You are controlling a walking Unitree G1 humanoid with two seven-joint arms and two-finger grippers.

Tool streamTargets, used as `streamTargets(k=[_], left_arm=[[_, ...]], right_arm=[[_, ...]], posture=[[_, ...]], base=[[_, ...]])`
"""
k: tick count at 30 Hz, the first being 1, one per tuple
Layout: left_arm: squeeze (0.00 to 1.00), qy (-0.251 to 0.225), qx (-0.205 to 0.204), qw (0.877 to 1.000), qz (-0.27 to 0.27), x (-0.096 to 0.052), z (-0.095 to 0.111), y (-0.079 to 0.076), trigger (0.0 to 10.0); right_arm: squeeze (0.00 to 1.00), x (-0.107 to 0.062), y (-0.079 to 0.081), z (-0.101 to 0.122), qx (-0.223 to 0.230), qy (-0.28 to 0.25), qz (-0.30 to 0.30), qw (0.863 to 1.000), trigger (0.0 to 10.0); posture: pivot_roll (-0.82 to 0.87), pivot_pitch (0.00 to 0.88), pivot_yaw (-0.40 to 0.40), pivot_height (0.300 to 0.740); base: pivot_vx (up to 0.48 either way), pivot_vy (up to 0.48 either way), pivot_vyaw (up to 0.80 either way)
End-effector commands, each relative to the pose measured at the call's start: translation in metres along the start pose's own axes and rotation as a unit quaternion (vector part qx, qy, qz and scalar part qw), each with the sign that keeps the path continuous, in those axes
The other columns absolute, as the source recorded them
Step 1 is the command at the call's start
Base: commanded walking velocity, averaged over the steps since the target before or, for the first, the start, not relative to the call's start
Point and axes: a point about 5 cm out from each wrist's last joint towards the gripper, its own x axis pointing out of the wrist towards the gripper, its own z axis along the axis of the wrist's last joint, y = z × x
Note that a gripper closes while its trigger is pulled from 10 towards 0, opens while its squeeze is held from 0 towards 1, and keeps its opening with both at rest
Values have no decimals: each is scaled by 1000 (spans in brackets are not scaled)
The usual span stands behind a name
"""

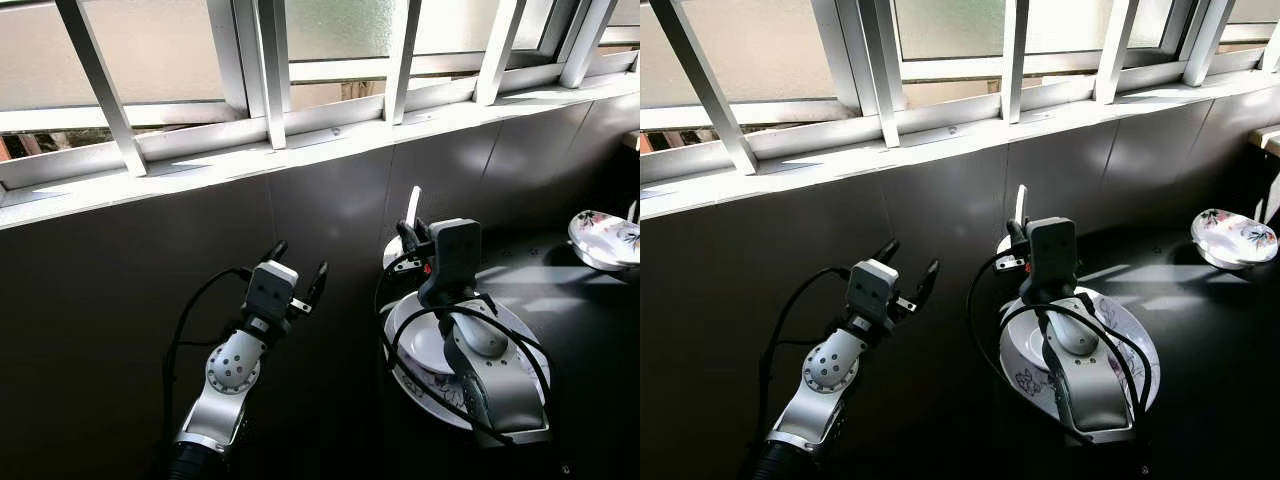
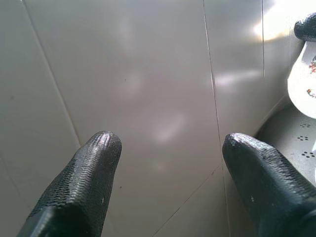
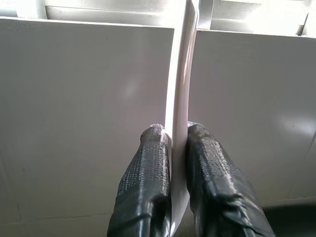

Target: Kitchen organization

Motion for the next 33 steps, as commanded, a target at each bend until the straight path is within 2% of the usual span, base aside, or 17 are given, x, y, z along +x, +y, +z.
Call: streamTargets(k=[1,15,19,33], left_arm=[[0,-12,-3,1000,7,-2,4,5,10000],[0,-20,-3,1000,0,-3,5,4,10000],[0,-21,-4,1000,0,-4,5,3,10000],[0,-30,-5,1000,3,-4,8,4,10000]], right_arm=[[0,0,3,5,5,-16,10,1000,0],[0,-3,6,1,-1,-22,30,999,0],[0,-4,8,0,-8,-23,37,999,0],[0,-7,15,-2,-15,-28,71,997,0]], posture=[[30,0,24,740],[31,0,25,740],[32,0,25,740],[35,0,22,740]], base=[[0,259,0],[0,454,0],[0,446,800],[0,0,800]])
